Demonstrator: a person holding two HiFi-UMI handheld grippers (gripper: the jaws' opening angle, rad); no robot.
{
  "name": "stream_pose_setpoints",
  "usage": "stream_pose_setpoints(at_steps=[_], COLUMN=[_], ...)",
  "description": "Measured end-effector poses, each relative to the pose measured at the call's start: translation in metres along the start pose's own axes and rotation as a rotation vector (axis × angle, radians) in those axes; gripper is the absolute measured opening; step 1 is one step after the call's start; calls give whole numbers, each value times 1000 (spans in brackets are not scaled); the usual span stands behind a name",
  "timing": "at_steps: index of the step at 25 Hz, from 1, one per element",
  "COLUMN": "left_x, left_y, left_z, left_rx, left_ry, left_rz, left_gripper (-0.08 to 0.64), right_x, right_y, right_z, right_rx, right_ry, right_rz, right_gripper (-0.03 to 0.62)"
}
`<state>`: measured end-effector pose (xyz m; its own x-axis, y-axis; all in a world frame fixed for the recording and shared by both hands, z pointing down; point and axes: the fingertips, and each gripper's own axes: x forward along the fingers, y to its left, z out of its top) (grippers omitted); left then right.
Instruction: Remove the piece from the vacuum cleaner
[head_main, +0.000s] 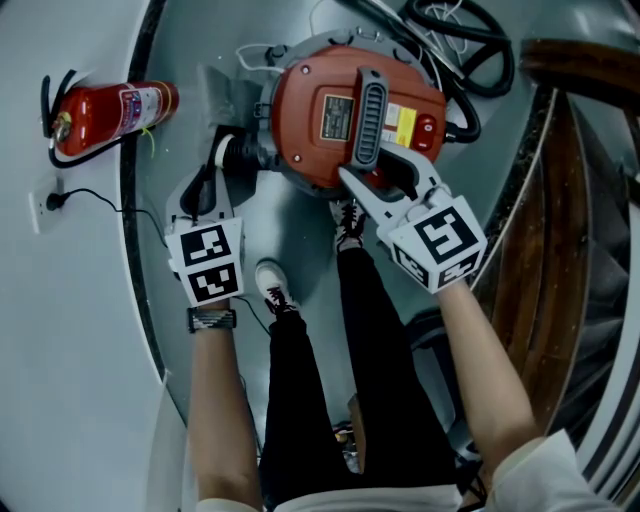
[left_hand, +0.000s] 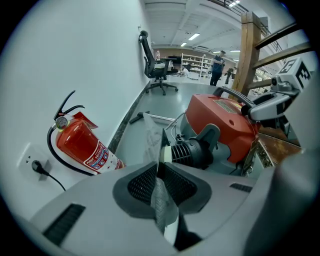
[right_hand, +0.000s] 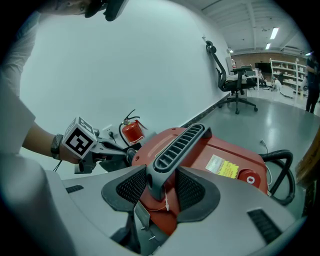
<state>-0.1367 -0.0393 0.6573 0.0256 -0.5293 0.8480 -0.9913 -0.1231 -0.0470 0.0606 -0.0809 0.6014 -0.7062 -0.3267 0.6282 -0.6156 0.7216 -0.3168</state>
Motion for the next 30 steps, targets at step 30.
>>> stream_pose_setpoints(at_steps=[30], left_x=[5], left_y=[8], left_z=[3], left_rx=[-32], left_ry=[-3], left_rz=[-31], left_gripper=[58], right_x=[-1], right_y=[1], right_z=[0], right_rx=[-8], right_ry=[-3], right_rz=[11], right_gripper=[192])
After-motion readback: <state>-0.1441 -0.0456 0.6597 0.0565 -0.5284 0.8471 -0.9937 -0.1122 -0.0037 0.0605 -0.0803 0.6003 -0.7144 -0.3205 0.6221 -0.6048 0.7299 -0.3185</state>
